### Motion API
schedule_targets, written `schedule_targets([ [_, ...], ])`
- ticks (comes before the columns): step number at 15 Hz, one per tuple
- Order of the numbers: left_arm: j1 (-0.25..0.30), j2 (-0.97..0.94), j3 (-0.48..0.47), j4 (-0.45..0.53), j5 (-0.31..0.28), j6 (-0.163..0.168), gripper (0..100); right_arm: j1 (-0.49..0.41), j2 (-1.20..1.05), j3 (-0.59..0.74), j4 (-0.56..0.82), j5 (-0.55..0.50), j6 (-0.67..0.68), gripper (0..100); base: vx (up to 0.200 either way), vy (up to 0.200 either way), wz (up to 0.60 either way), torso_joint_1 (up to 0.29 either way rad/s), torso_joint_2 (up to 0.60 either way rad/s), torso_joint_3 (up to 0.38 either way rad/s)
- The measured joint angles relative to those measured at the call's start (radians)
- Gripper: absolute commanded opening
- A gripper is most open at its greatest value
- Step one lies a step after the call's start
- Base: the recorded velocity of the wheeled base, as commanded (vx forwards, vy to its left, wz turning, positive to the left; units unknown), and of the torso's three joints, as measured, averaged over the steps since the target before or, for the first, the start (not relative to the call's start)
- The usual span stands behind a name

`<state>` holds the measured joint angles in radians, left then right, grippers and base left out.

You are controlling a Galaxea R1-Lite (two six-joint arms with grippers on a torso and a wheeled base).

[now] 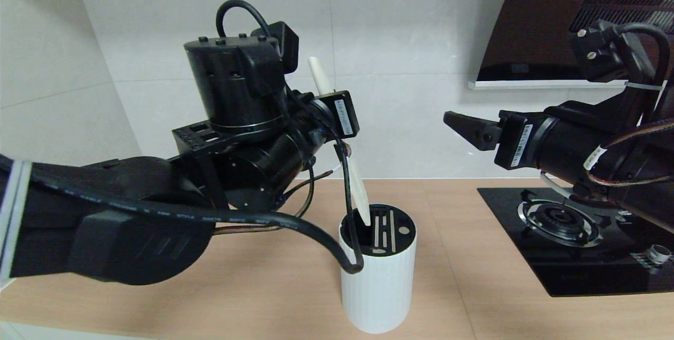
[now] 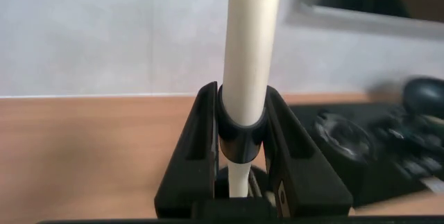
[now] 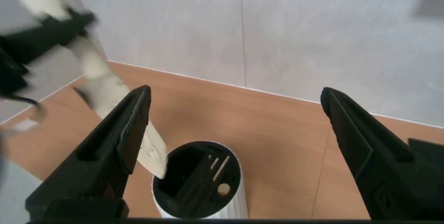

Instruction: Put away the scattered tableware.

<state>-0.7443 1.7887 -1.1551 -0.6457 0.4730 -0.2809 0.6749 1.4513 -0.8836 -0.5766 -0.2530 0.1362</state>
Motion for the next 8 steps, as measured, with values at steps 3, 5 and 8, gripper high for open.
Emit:
schedule_targets([
  [3,-0.002,0.045,0.001,-0.006,0.017,0.001,0,-0.002,0.003,0.001,-0.012,0.000,-0.001,100,0.000,0.000,0.00,0.000,0.00,0.000],
  [5,-0.001,0.063,0.001,-0.006,0.020,0.001,0,-0.002,0.004,0.003,-0.012,0.000,-0.001,100,0.000,0.000,0.00,0.000,0.00,0.000],
  [8,-0.001,0.079,0.000,-0.006,0.020,0.001,0,-0.002,0.008,0.004,-0.013,0.000,0.000,100,0.000,0.000,0.00,0.000,0.00,0.000],
])
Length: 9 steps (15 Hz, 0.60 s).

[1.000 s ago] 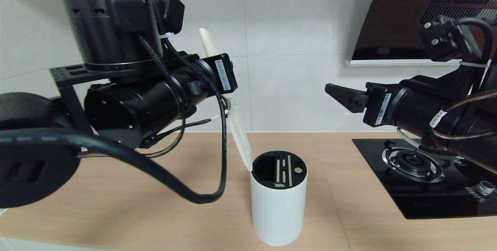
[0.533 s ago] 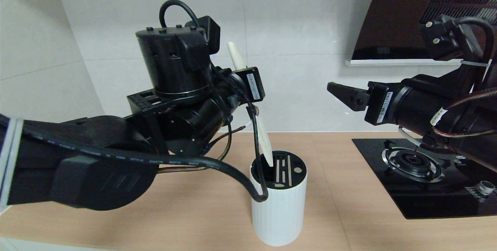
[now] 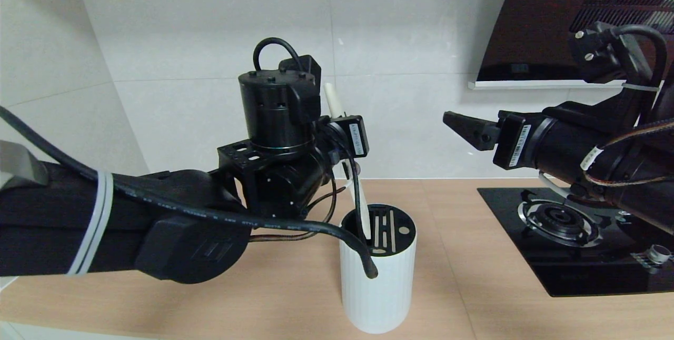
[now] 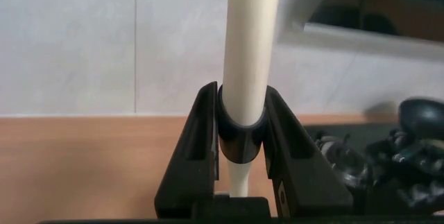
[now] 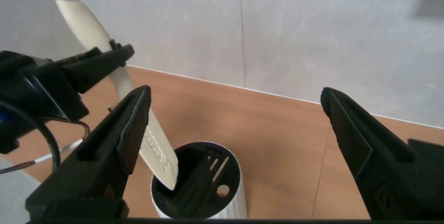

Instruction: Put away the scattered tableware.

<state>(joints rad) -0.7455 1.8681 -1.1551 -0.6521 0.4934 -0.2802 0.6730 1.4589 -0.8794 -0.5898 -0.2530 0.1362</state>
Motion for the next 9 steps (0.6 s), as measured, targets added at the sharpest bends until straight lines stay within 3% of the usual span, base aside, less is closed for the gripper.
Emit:
schedule_targets([
  [9,0.000,0.057,0.001,-0.028,0.016,0.000,0,0.000,0.009,0.002,0.000,0.000,0.000,100,0.000,0.000,0.00,0.000,0.00,0.000],
])
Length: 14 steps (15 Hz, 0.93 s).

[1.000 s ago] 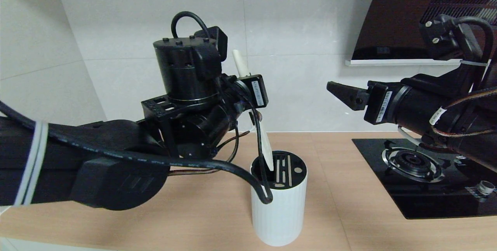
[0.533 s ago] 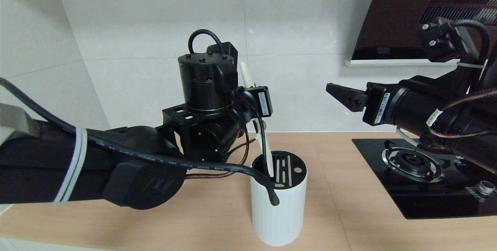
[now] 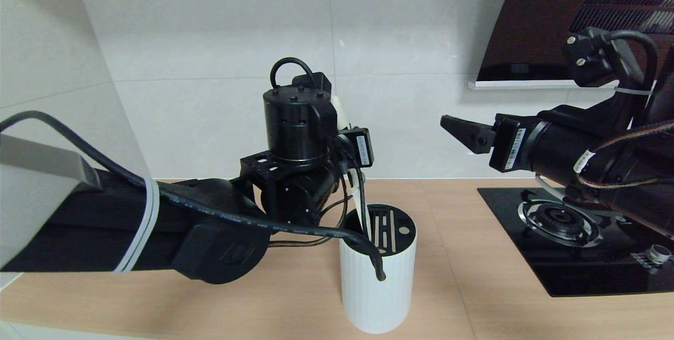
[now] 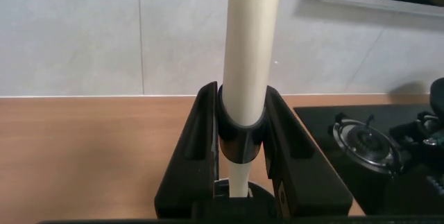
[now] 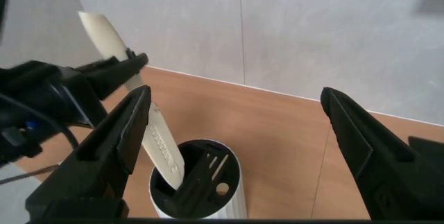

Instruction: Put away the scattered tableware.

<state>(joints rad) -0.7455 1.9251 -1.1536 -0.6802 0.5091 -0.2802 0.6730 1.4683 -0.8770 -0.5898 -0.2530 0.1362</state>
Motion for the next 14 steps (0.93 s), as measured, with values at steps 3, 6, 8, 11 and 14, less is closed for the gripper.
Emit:
schedule_targets([
  [3,-0.001,0.019,0.002,-0.002,0.003,-0.001,0,0.000,0.000,0.000,0.000,0.000,-0.001,100,0.000,0.000,0.00,0.000,0.00,0.000],
  [6,-0.014,0.041,0.006,-0.002,0.020,-0.001,0,0.000,0.001,0.000,0.000,0.000,-0.001,100,0.000,0.000,0.00,0.000,0.00,0.000],
  [8,-0.033,0.064,0.013,-0.015,0.021,-0.002,0,0.000,0.000,0.000,0.000,0.000,0.000,100,0.000,0.000,0.00,0.000,0.00,0.000],
  [11,-0.046,0.096,0.020,-0.028,0.022,-0.004,0,0.000,-0.001,0.000,0.000,0.000,0.000,100,0.000,0.000,0.00,0.000,0.00,0.000],
  [14,-0.055,0.112,0.044,-0.028,0.021,-0.005,0,0.000,-0.001,0.000,-0.010,0.000,0.000,100,0.000,0.000,0.00,0.000,0.00,0.000],
])
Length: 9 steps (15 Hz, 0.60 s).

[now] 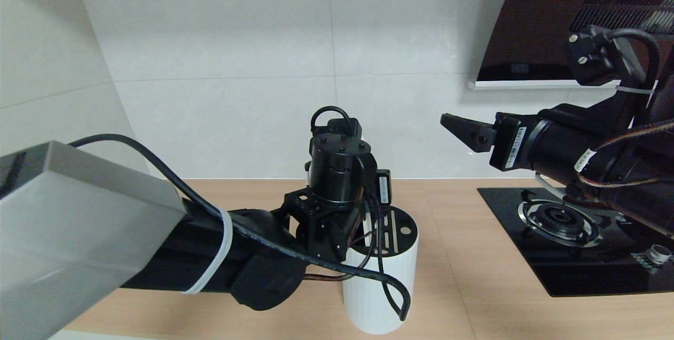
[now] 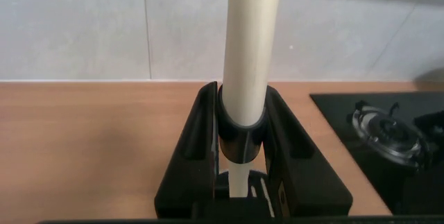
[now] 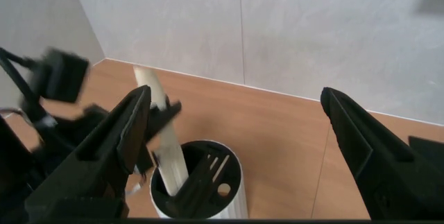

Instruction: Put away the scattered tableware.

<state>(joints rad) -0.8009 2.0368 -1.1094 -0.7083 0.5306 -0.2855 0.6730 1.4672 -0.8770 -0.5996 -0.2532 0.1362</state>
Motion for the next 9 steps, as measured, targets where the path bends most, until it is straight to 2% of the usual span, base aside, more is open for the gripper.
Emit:
schedule_targets([
  [8,-0.009,0.022,0.024,0.001,0.001,-0.002,0,0.000,-0.001,0.009,-0.017,0.000,-0.001,100,0.000,0.000,0.00,0.000,0.00,0.000],
  [9,-0.010,0.022,0.028,0.001,0.001,-0.001,100,0.000,-0.001,0.010,-0.017,0.000,0.000,100,0.000,0.000,0.00,0.000,0.00,0.000],
])
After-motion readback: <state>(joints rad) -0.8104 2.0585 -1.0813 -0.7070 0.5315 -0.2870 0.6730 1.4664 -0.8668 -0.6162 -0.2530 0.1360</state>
